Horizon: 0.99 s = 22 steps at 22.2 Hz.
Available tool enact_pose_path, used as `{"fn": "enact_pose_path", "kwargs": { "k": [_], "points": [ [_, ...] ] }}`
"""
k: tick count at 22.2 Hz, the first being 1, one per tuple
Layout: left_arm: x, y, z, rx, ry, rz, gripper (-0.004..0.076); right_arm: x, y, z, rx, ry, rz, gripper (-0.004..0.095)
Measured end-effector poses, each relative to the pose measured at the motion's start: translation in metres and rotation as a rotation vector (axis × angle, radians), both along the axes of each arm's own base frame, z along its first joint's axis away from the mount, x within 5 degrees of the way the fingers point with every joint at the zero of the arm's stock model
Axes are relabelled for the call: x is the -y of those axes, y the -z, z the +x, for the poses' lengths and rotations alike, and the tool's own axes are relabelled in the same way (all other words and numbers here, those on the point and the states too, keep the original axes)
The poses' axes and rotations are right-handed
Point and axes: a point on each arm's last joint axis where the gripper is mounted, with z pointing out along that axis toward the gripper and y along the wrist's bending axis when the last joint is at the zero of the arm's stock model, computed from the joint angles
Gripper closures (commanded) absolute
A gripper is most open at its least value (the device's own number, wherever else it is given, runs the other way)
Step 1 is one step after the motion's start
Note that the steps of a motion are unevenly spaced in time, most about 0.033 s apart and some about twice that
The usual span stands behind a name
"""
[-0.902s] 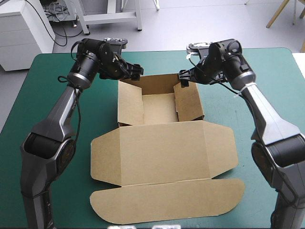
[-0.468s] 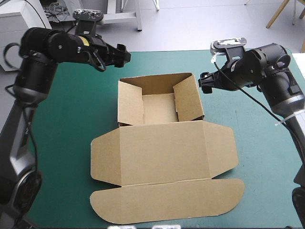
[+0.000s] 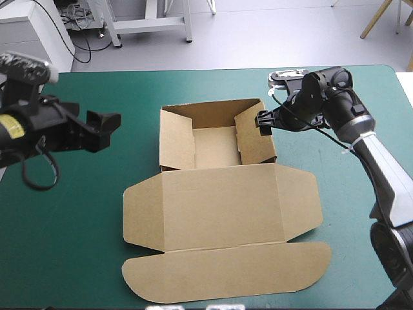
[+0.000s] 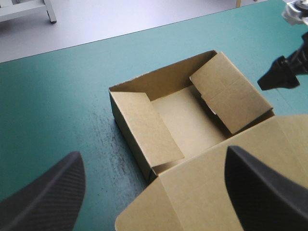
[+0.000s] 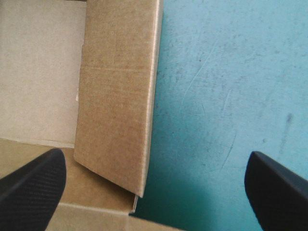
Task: Fold the box
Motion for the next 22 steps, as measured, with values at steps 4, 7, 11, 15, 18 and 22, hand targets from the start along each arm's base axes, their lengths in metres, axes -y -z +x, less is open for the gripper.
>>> {"fn": "enact_pose_path", "kwargs": {
  "k": [4,7,11,15,18,22],
  "points": [
    [-0.013,0.013,-0.033,0.006,-0.002,0.001,0.0171,-0.007,0.022,0.015,-0.038,-0.005,0.007,-0.0020],
    [-0.022,0.033,-0.057,-0.006,-0.003,0.006,0.0173,-0.012,0.042,0.029,-0.068,-0.012,0.004,-0.0019],
    [-0.028,0.056,-0.071,-0.040,-0.003,0.018,0.0173,-0.018,0.052,0.046,-0.073,-0.021,0.000,-0.0020],
    [-0.030,0.073,-0.077,-0.073,-0.003,0.031,0.0178,-0.030,0.069,0.061,-0.100,-0.039,-0.005,-0.0018],
    [-0.030,0.075,-0.077,-0.078,-0.003,0.032,0.0182,-0.032,0.085,0.065,-0.148,-0.042,-0.022,-0.0018],
    [-0.029,0.075,-0.077,-0.080,0.000,0.029,0.0191,-0.033,0.092,0.068,-0.166,-0.058,-0.034,0.0085]
  ]
}}
